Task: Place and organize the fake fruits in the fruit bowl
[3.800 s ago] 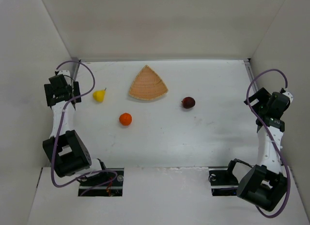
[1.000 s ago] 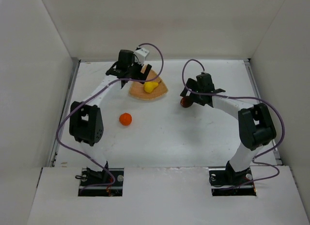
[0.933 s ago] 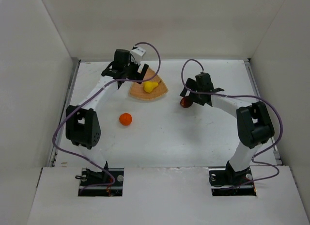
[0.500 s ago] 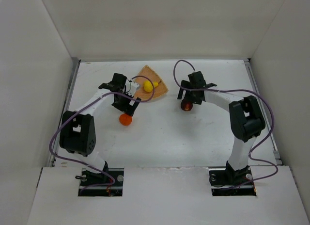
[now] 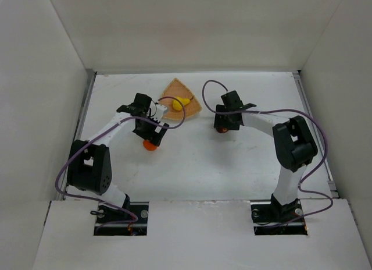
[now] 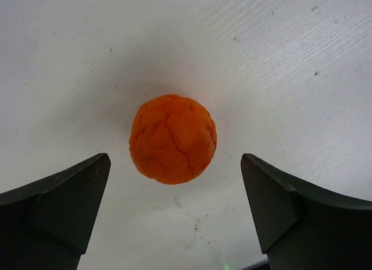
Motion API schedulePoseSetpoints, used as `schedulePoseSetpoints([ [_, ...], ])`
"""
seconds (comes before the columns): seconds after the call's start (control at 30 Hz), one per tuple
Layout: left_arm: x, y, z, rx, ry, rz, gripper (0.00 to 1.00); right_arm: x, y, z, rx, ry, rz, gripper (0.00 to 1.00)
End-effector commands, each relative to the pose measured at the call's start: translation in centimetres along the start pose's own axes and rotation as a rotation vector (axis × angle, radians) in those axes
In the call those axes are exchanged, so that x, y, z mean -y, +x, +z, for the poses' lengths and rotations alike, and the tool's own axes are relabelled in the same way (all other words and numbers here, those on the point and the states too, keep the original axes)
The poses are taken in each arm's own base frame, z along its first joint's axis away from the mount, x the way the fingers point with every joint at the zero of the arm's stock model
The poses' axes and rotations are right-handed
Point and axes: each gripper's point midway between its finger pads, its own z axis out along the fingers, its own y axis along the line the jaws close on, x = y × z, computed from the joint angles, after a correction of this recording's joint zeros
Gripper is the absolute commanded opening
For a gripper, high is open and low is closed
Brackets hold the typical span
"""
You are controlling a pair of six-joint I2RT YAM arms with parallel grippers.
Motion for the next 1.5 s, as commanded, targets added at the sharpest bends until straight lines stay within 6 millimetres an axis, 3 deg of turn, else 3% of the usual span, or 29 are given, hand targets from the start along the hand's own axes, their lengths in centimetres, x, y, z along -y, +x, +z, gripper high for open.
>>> schedulePoseSetpoints([
  [0.0, 0.2, -0.4, -0.2, 0.027, 0.012, -0.002, 0.99, -0.2, -0.3, -0.7, 0.017, -0.003, -0.014, 0.67],
  [0.07, 0.1, -0.2, -0.3, 0.024, 0.01, -0.001, 0.99, -0.3, -0.4, -0.9, 0.021, -0.005, -0.015, 0.5],
  [0.13, 0.1, 0.2, -0.3, 0.018, 0.01, -0.002, 0.99, -0.4, -0.9, -1.4, 0.043, -0.007, -0.017, 0.24],
  [0.2, 0.1, 0.4, -0.1, 0.013, 0.011, -0.002, 0.99, -1.7, -2.4, -2.7, 0.092, -0.037, -0.025, 0.13],
  [0.37, 0.6, 1.5, 1.1, -0.021, 0.019, 0.001, 0.99, -9.3, -8.2, -6.8, 0.26, -0.192, -0.105, 0.14],
  [0.5, 0.3, 2.1, 1.8, -0.041, 0.01, 0.005, 0.95, -13.5, -10.1, -5.0, 0.254, -0.248, -0.133, 0.16],
  [0.67, 0.4, 2.4, 2.5, -0.056, 0.021, 0.004, 0.85, -14.9, -9.8, -1.9, 0.206, -0.24, -0.127, 0.18],
  [0.83, 1.1, 3.0, 3.1, -0.078, 0.056, -0.011, 0.68, -15.2, -8.6, 0.0, 0.172, -0.242, -0.125, 0.24],
  [0.97, 1.3, 3.3, 3.2, -0.087, 0.065, -0.012, 0.53, -17.2, -8.6, 0.0, 0.198, -0.328, -0.122, 0.28],
  [1.1, 1.2, 3.3, 2.8, -0.078, 0.061, -0.015, 0.39, -17.7, -8.6, 0.2, 0.197, -0.352, -0.082, 0.35],
  [1.23, 0.5, 2.2, 2.2, -0.046, 0.038, -0.026, 0.33, -17.8, -8.3, 0.5, 0.187, -0.355, -0.084, 0.6],
  [1.27, 0.3, 1.8, 2.0, -0.035, 0.034, -0.029, 0.31, -17.8, -8.3, 0.5, 0.187, -0.357, -0.084, 0.74],
  [1.3, 0.0, 1.3, 1.7, -0.018, 0.027, -0.033, 0.29, -17.7, -8.4, 0.3, 0.187, -0.355, -0.084, 1.0],
  [1.47, -0.9, -0.6, 0.3, 0.034, 0.005, -0.049, 0.27, -17.6, -9.3, -1.1, 0.217, -0.359, -0.073, 1.0],
])
